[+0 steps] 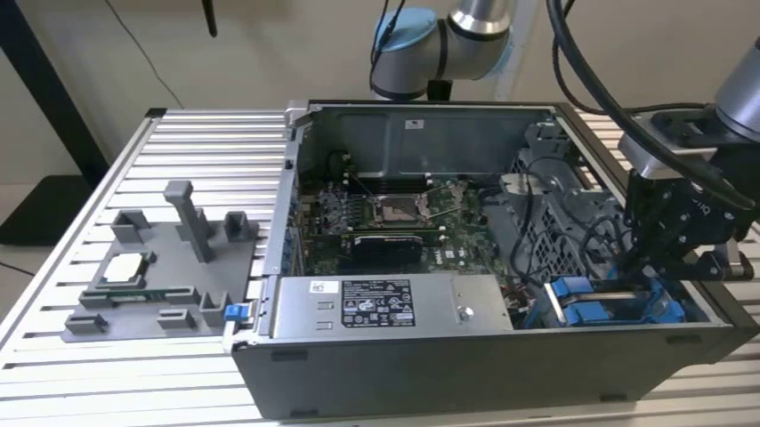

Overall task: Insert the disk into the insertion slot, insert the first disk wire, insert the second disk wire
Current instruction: 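Insert the first disk wire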

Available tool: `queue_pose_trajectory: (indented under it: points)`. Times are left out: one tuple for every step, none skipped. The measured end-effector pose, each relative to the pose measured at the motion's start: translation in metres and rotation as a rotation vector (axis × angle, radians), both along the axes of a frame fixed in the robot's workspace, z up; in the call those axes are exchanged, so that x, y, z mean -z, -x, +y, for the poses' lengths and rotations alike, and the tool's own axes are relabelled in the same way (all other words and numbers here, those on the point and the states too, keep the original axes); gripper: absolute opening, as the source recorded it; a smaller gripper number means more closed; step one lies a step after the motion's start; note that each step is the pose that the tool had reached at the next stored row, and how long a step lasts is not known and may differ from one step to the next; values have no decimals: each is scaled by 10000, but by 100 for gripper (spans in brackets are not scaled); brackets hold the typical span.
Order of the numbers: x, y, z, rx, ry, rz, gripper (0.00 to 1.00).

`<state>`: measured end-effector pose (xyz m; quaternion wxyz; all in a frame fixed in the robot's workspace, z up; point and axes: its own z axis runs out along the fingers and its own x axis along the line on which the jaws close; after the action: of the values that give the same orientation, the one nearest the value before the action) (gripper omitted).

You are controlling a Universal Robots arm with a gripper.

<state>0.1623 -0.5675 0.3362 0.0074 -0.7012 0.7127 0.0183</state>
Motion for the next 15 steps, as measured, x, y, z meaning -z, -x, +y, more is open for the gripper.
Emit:
queue_pose_trajectory:
  points:
    - [14,0,0,0,0,-3,0]
    - [28,0,0,0,11,-2,0]
    - [41,0,0,-1,19,-2,0]
    - [59,0,0,0,15,-2,0]
    - [72,0,0,0,9,-2,0]
    - [80,0,1,1,-8,-1,0]
    - [81,0,0,1,-6,-2,100]
    - [80,0,0,1,-11,-3,100]
    - [64,0,0,1,-15,-3,100]
    - [32,0,0,1,-18,-2,100]
    - [-19,0,0,1,-8,0,100]
    - [-68,0,0,1,-3,0,100]
    - [-111,0,0,0,-8,1,100]
    - [-160,0,0,0,-1,0,100]
    - [-200,0,0,0,-2,0,100]
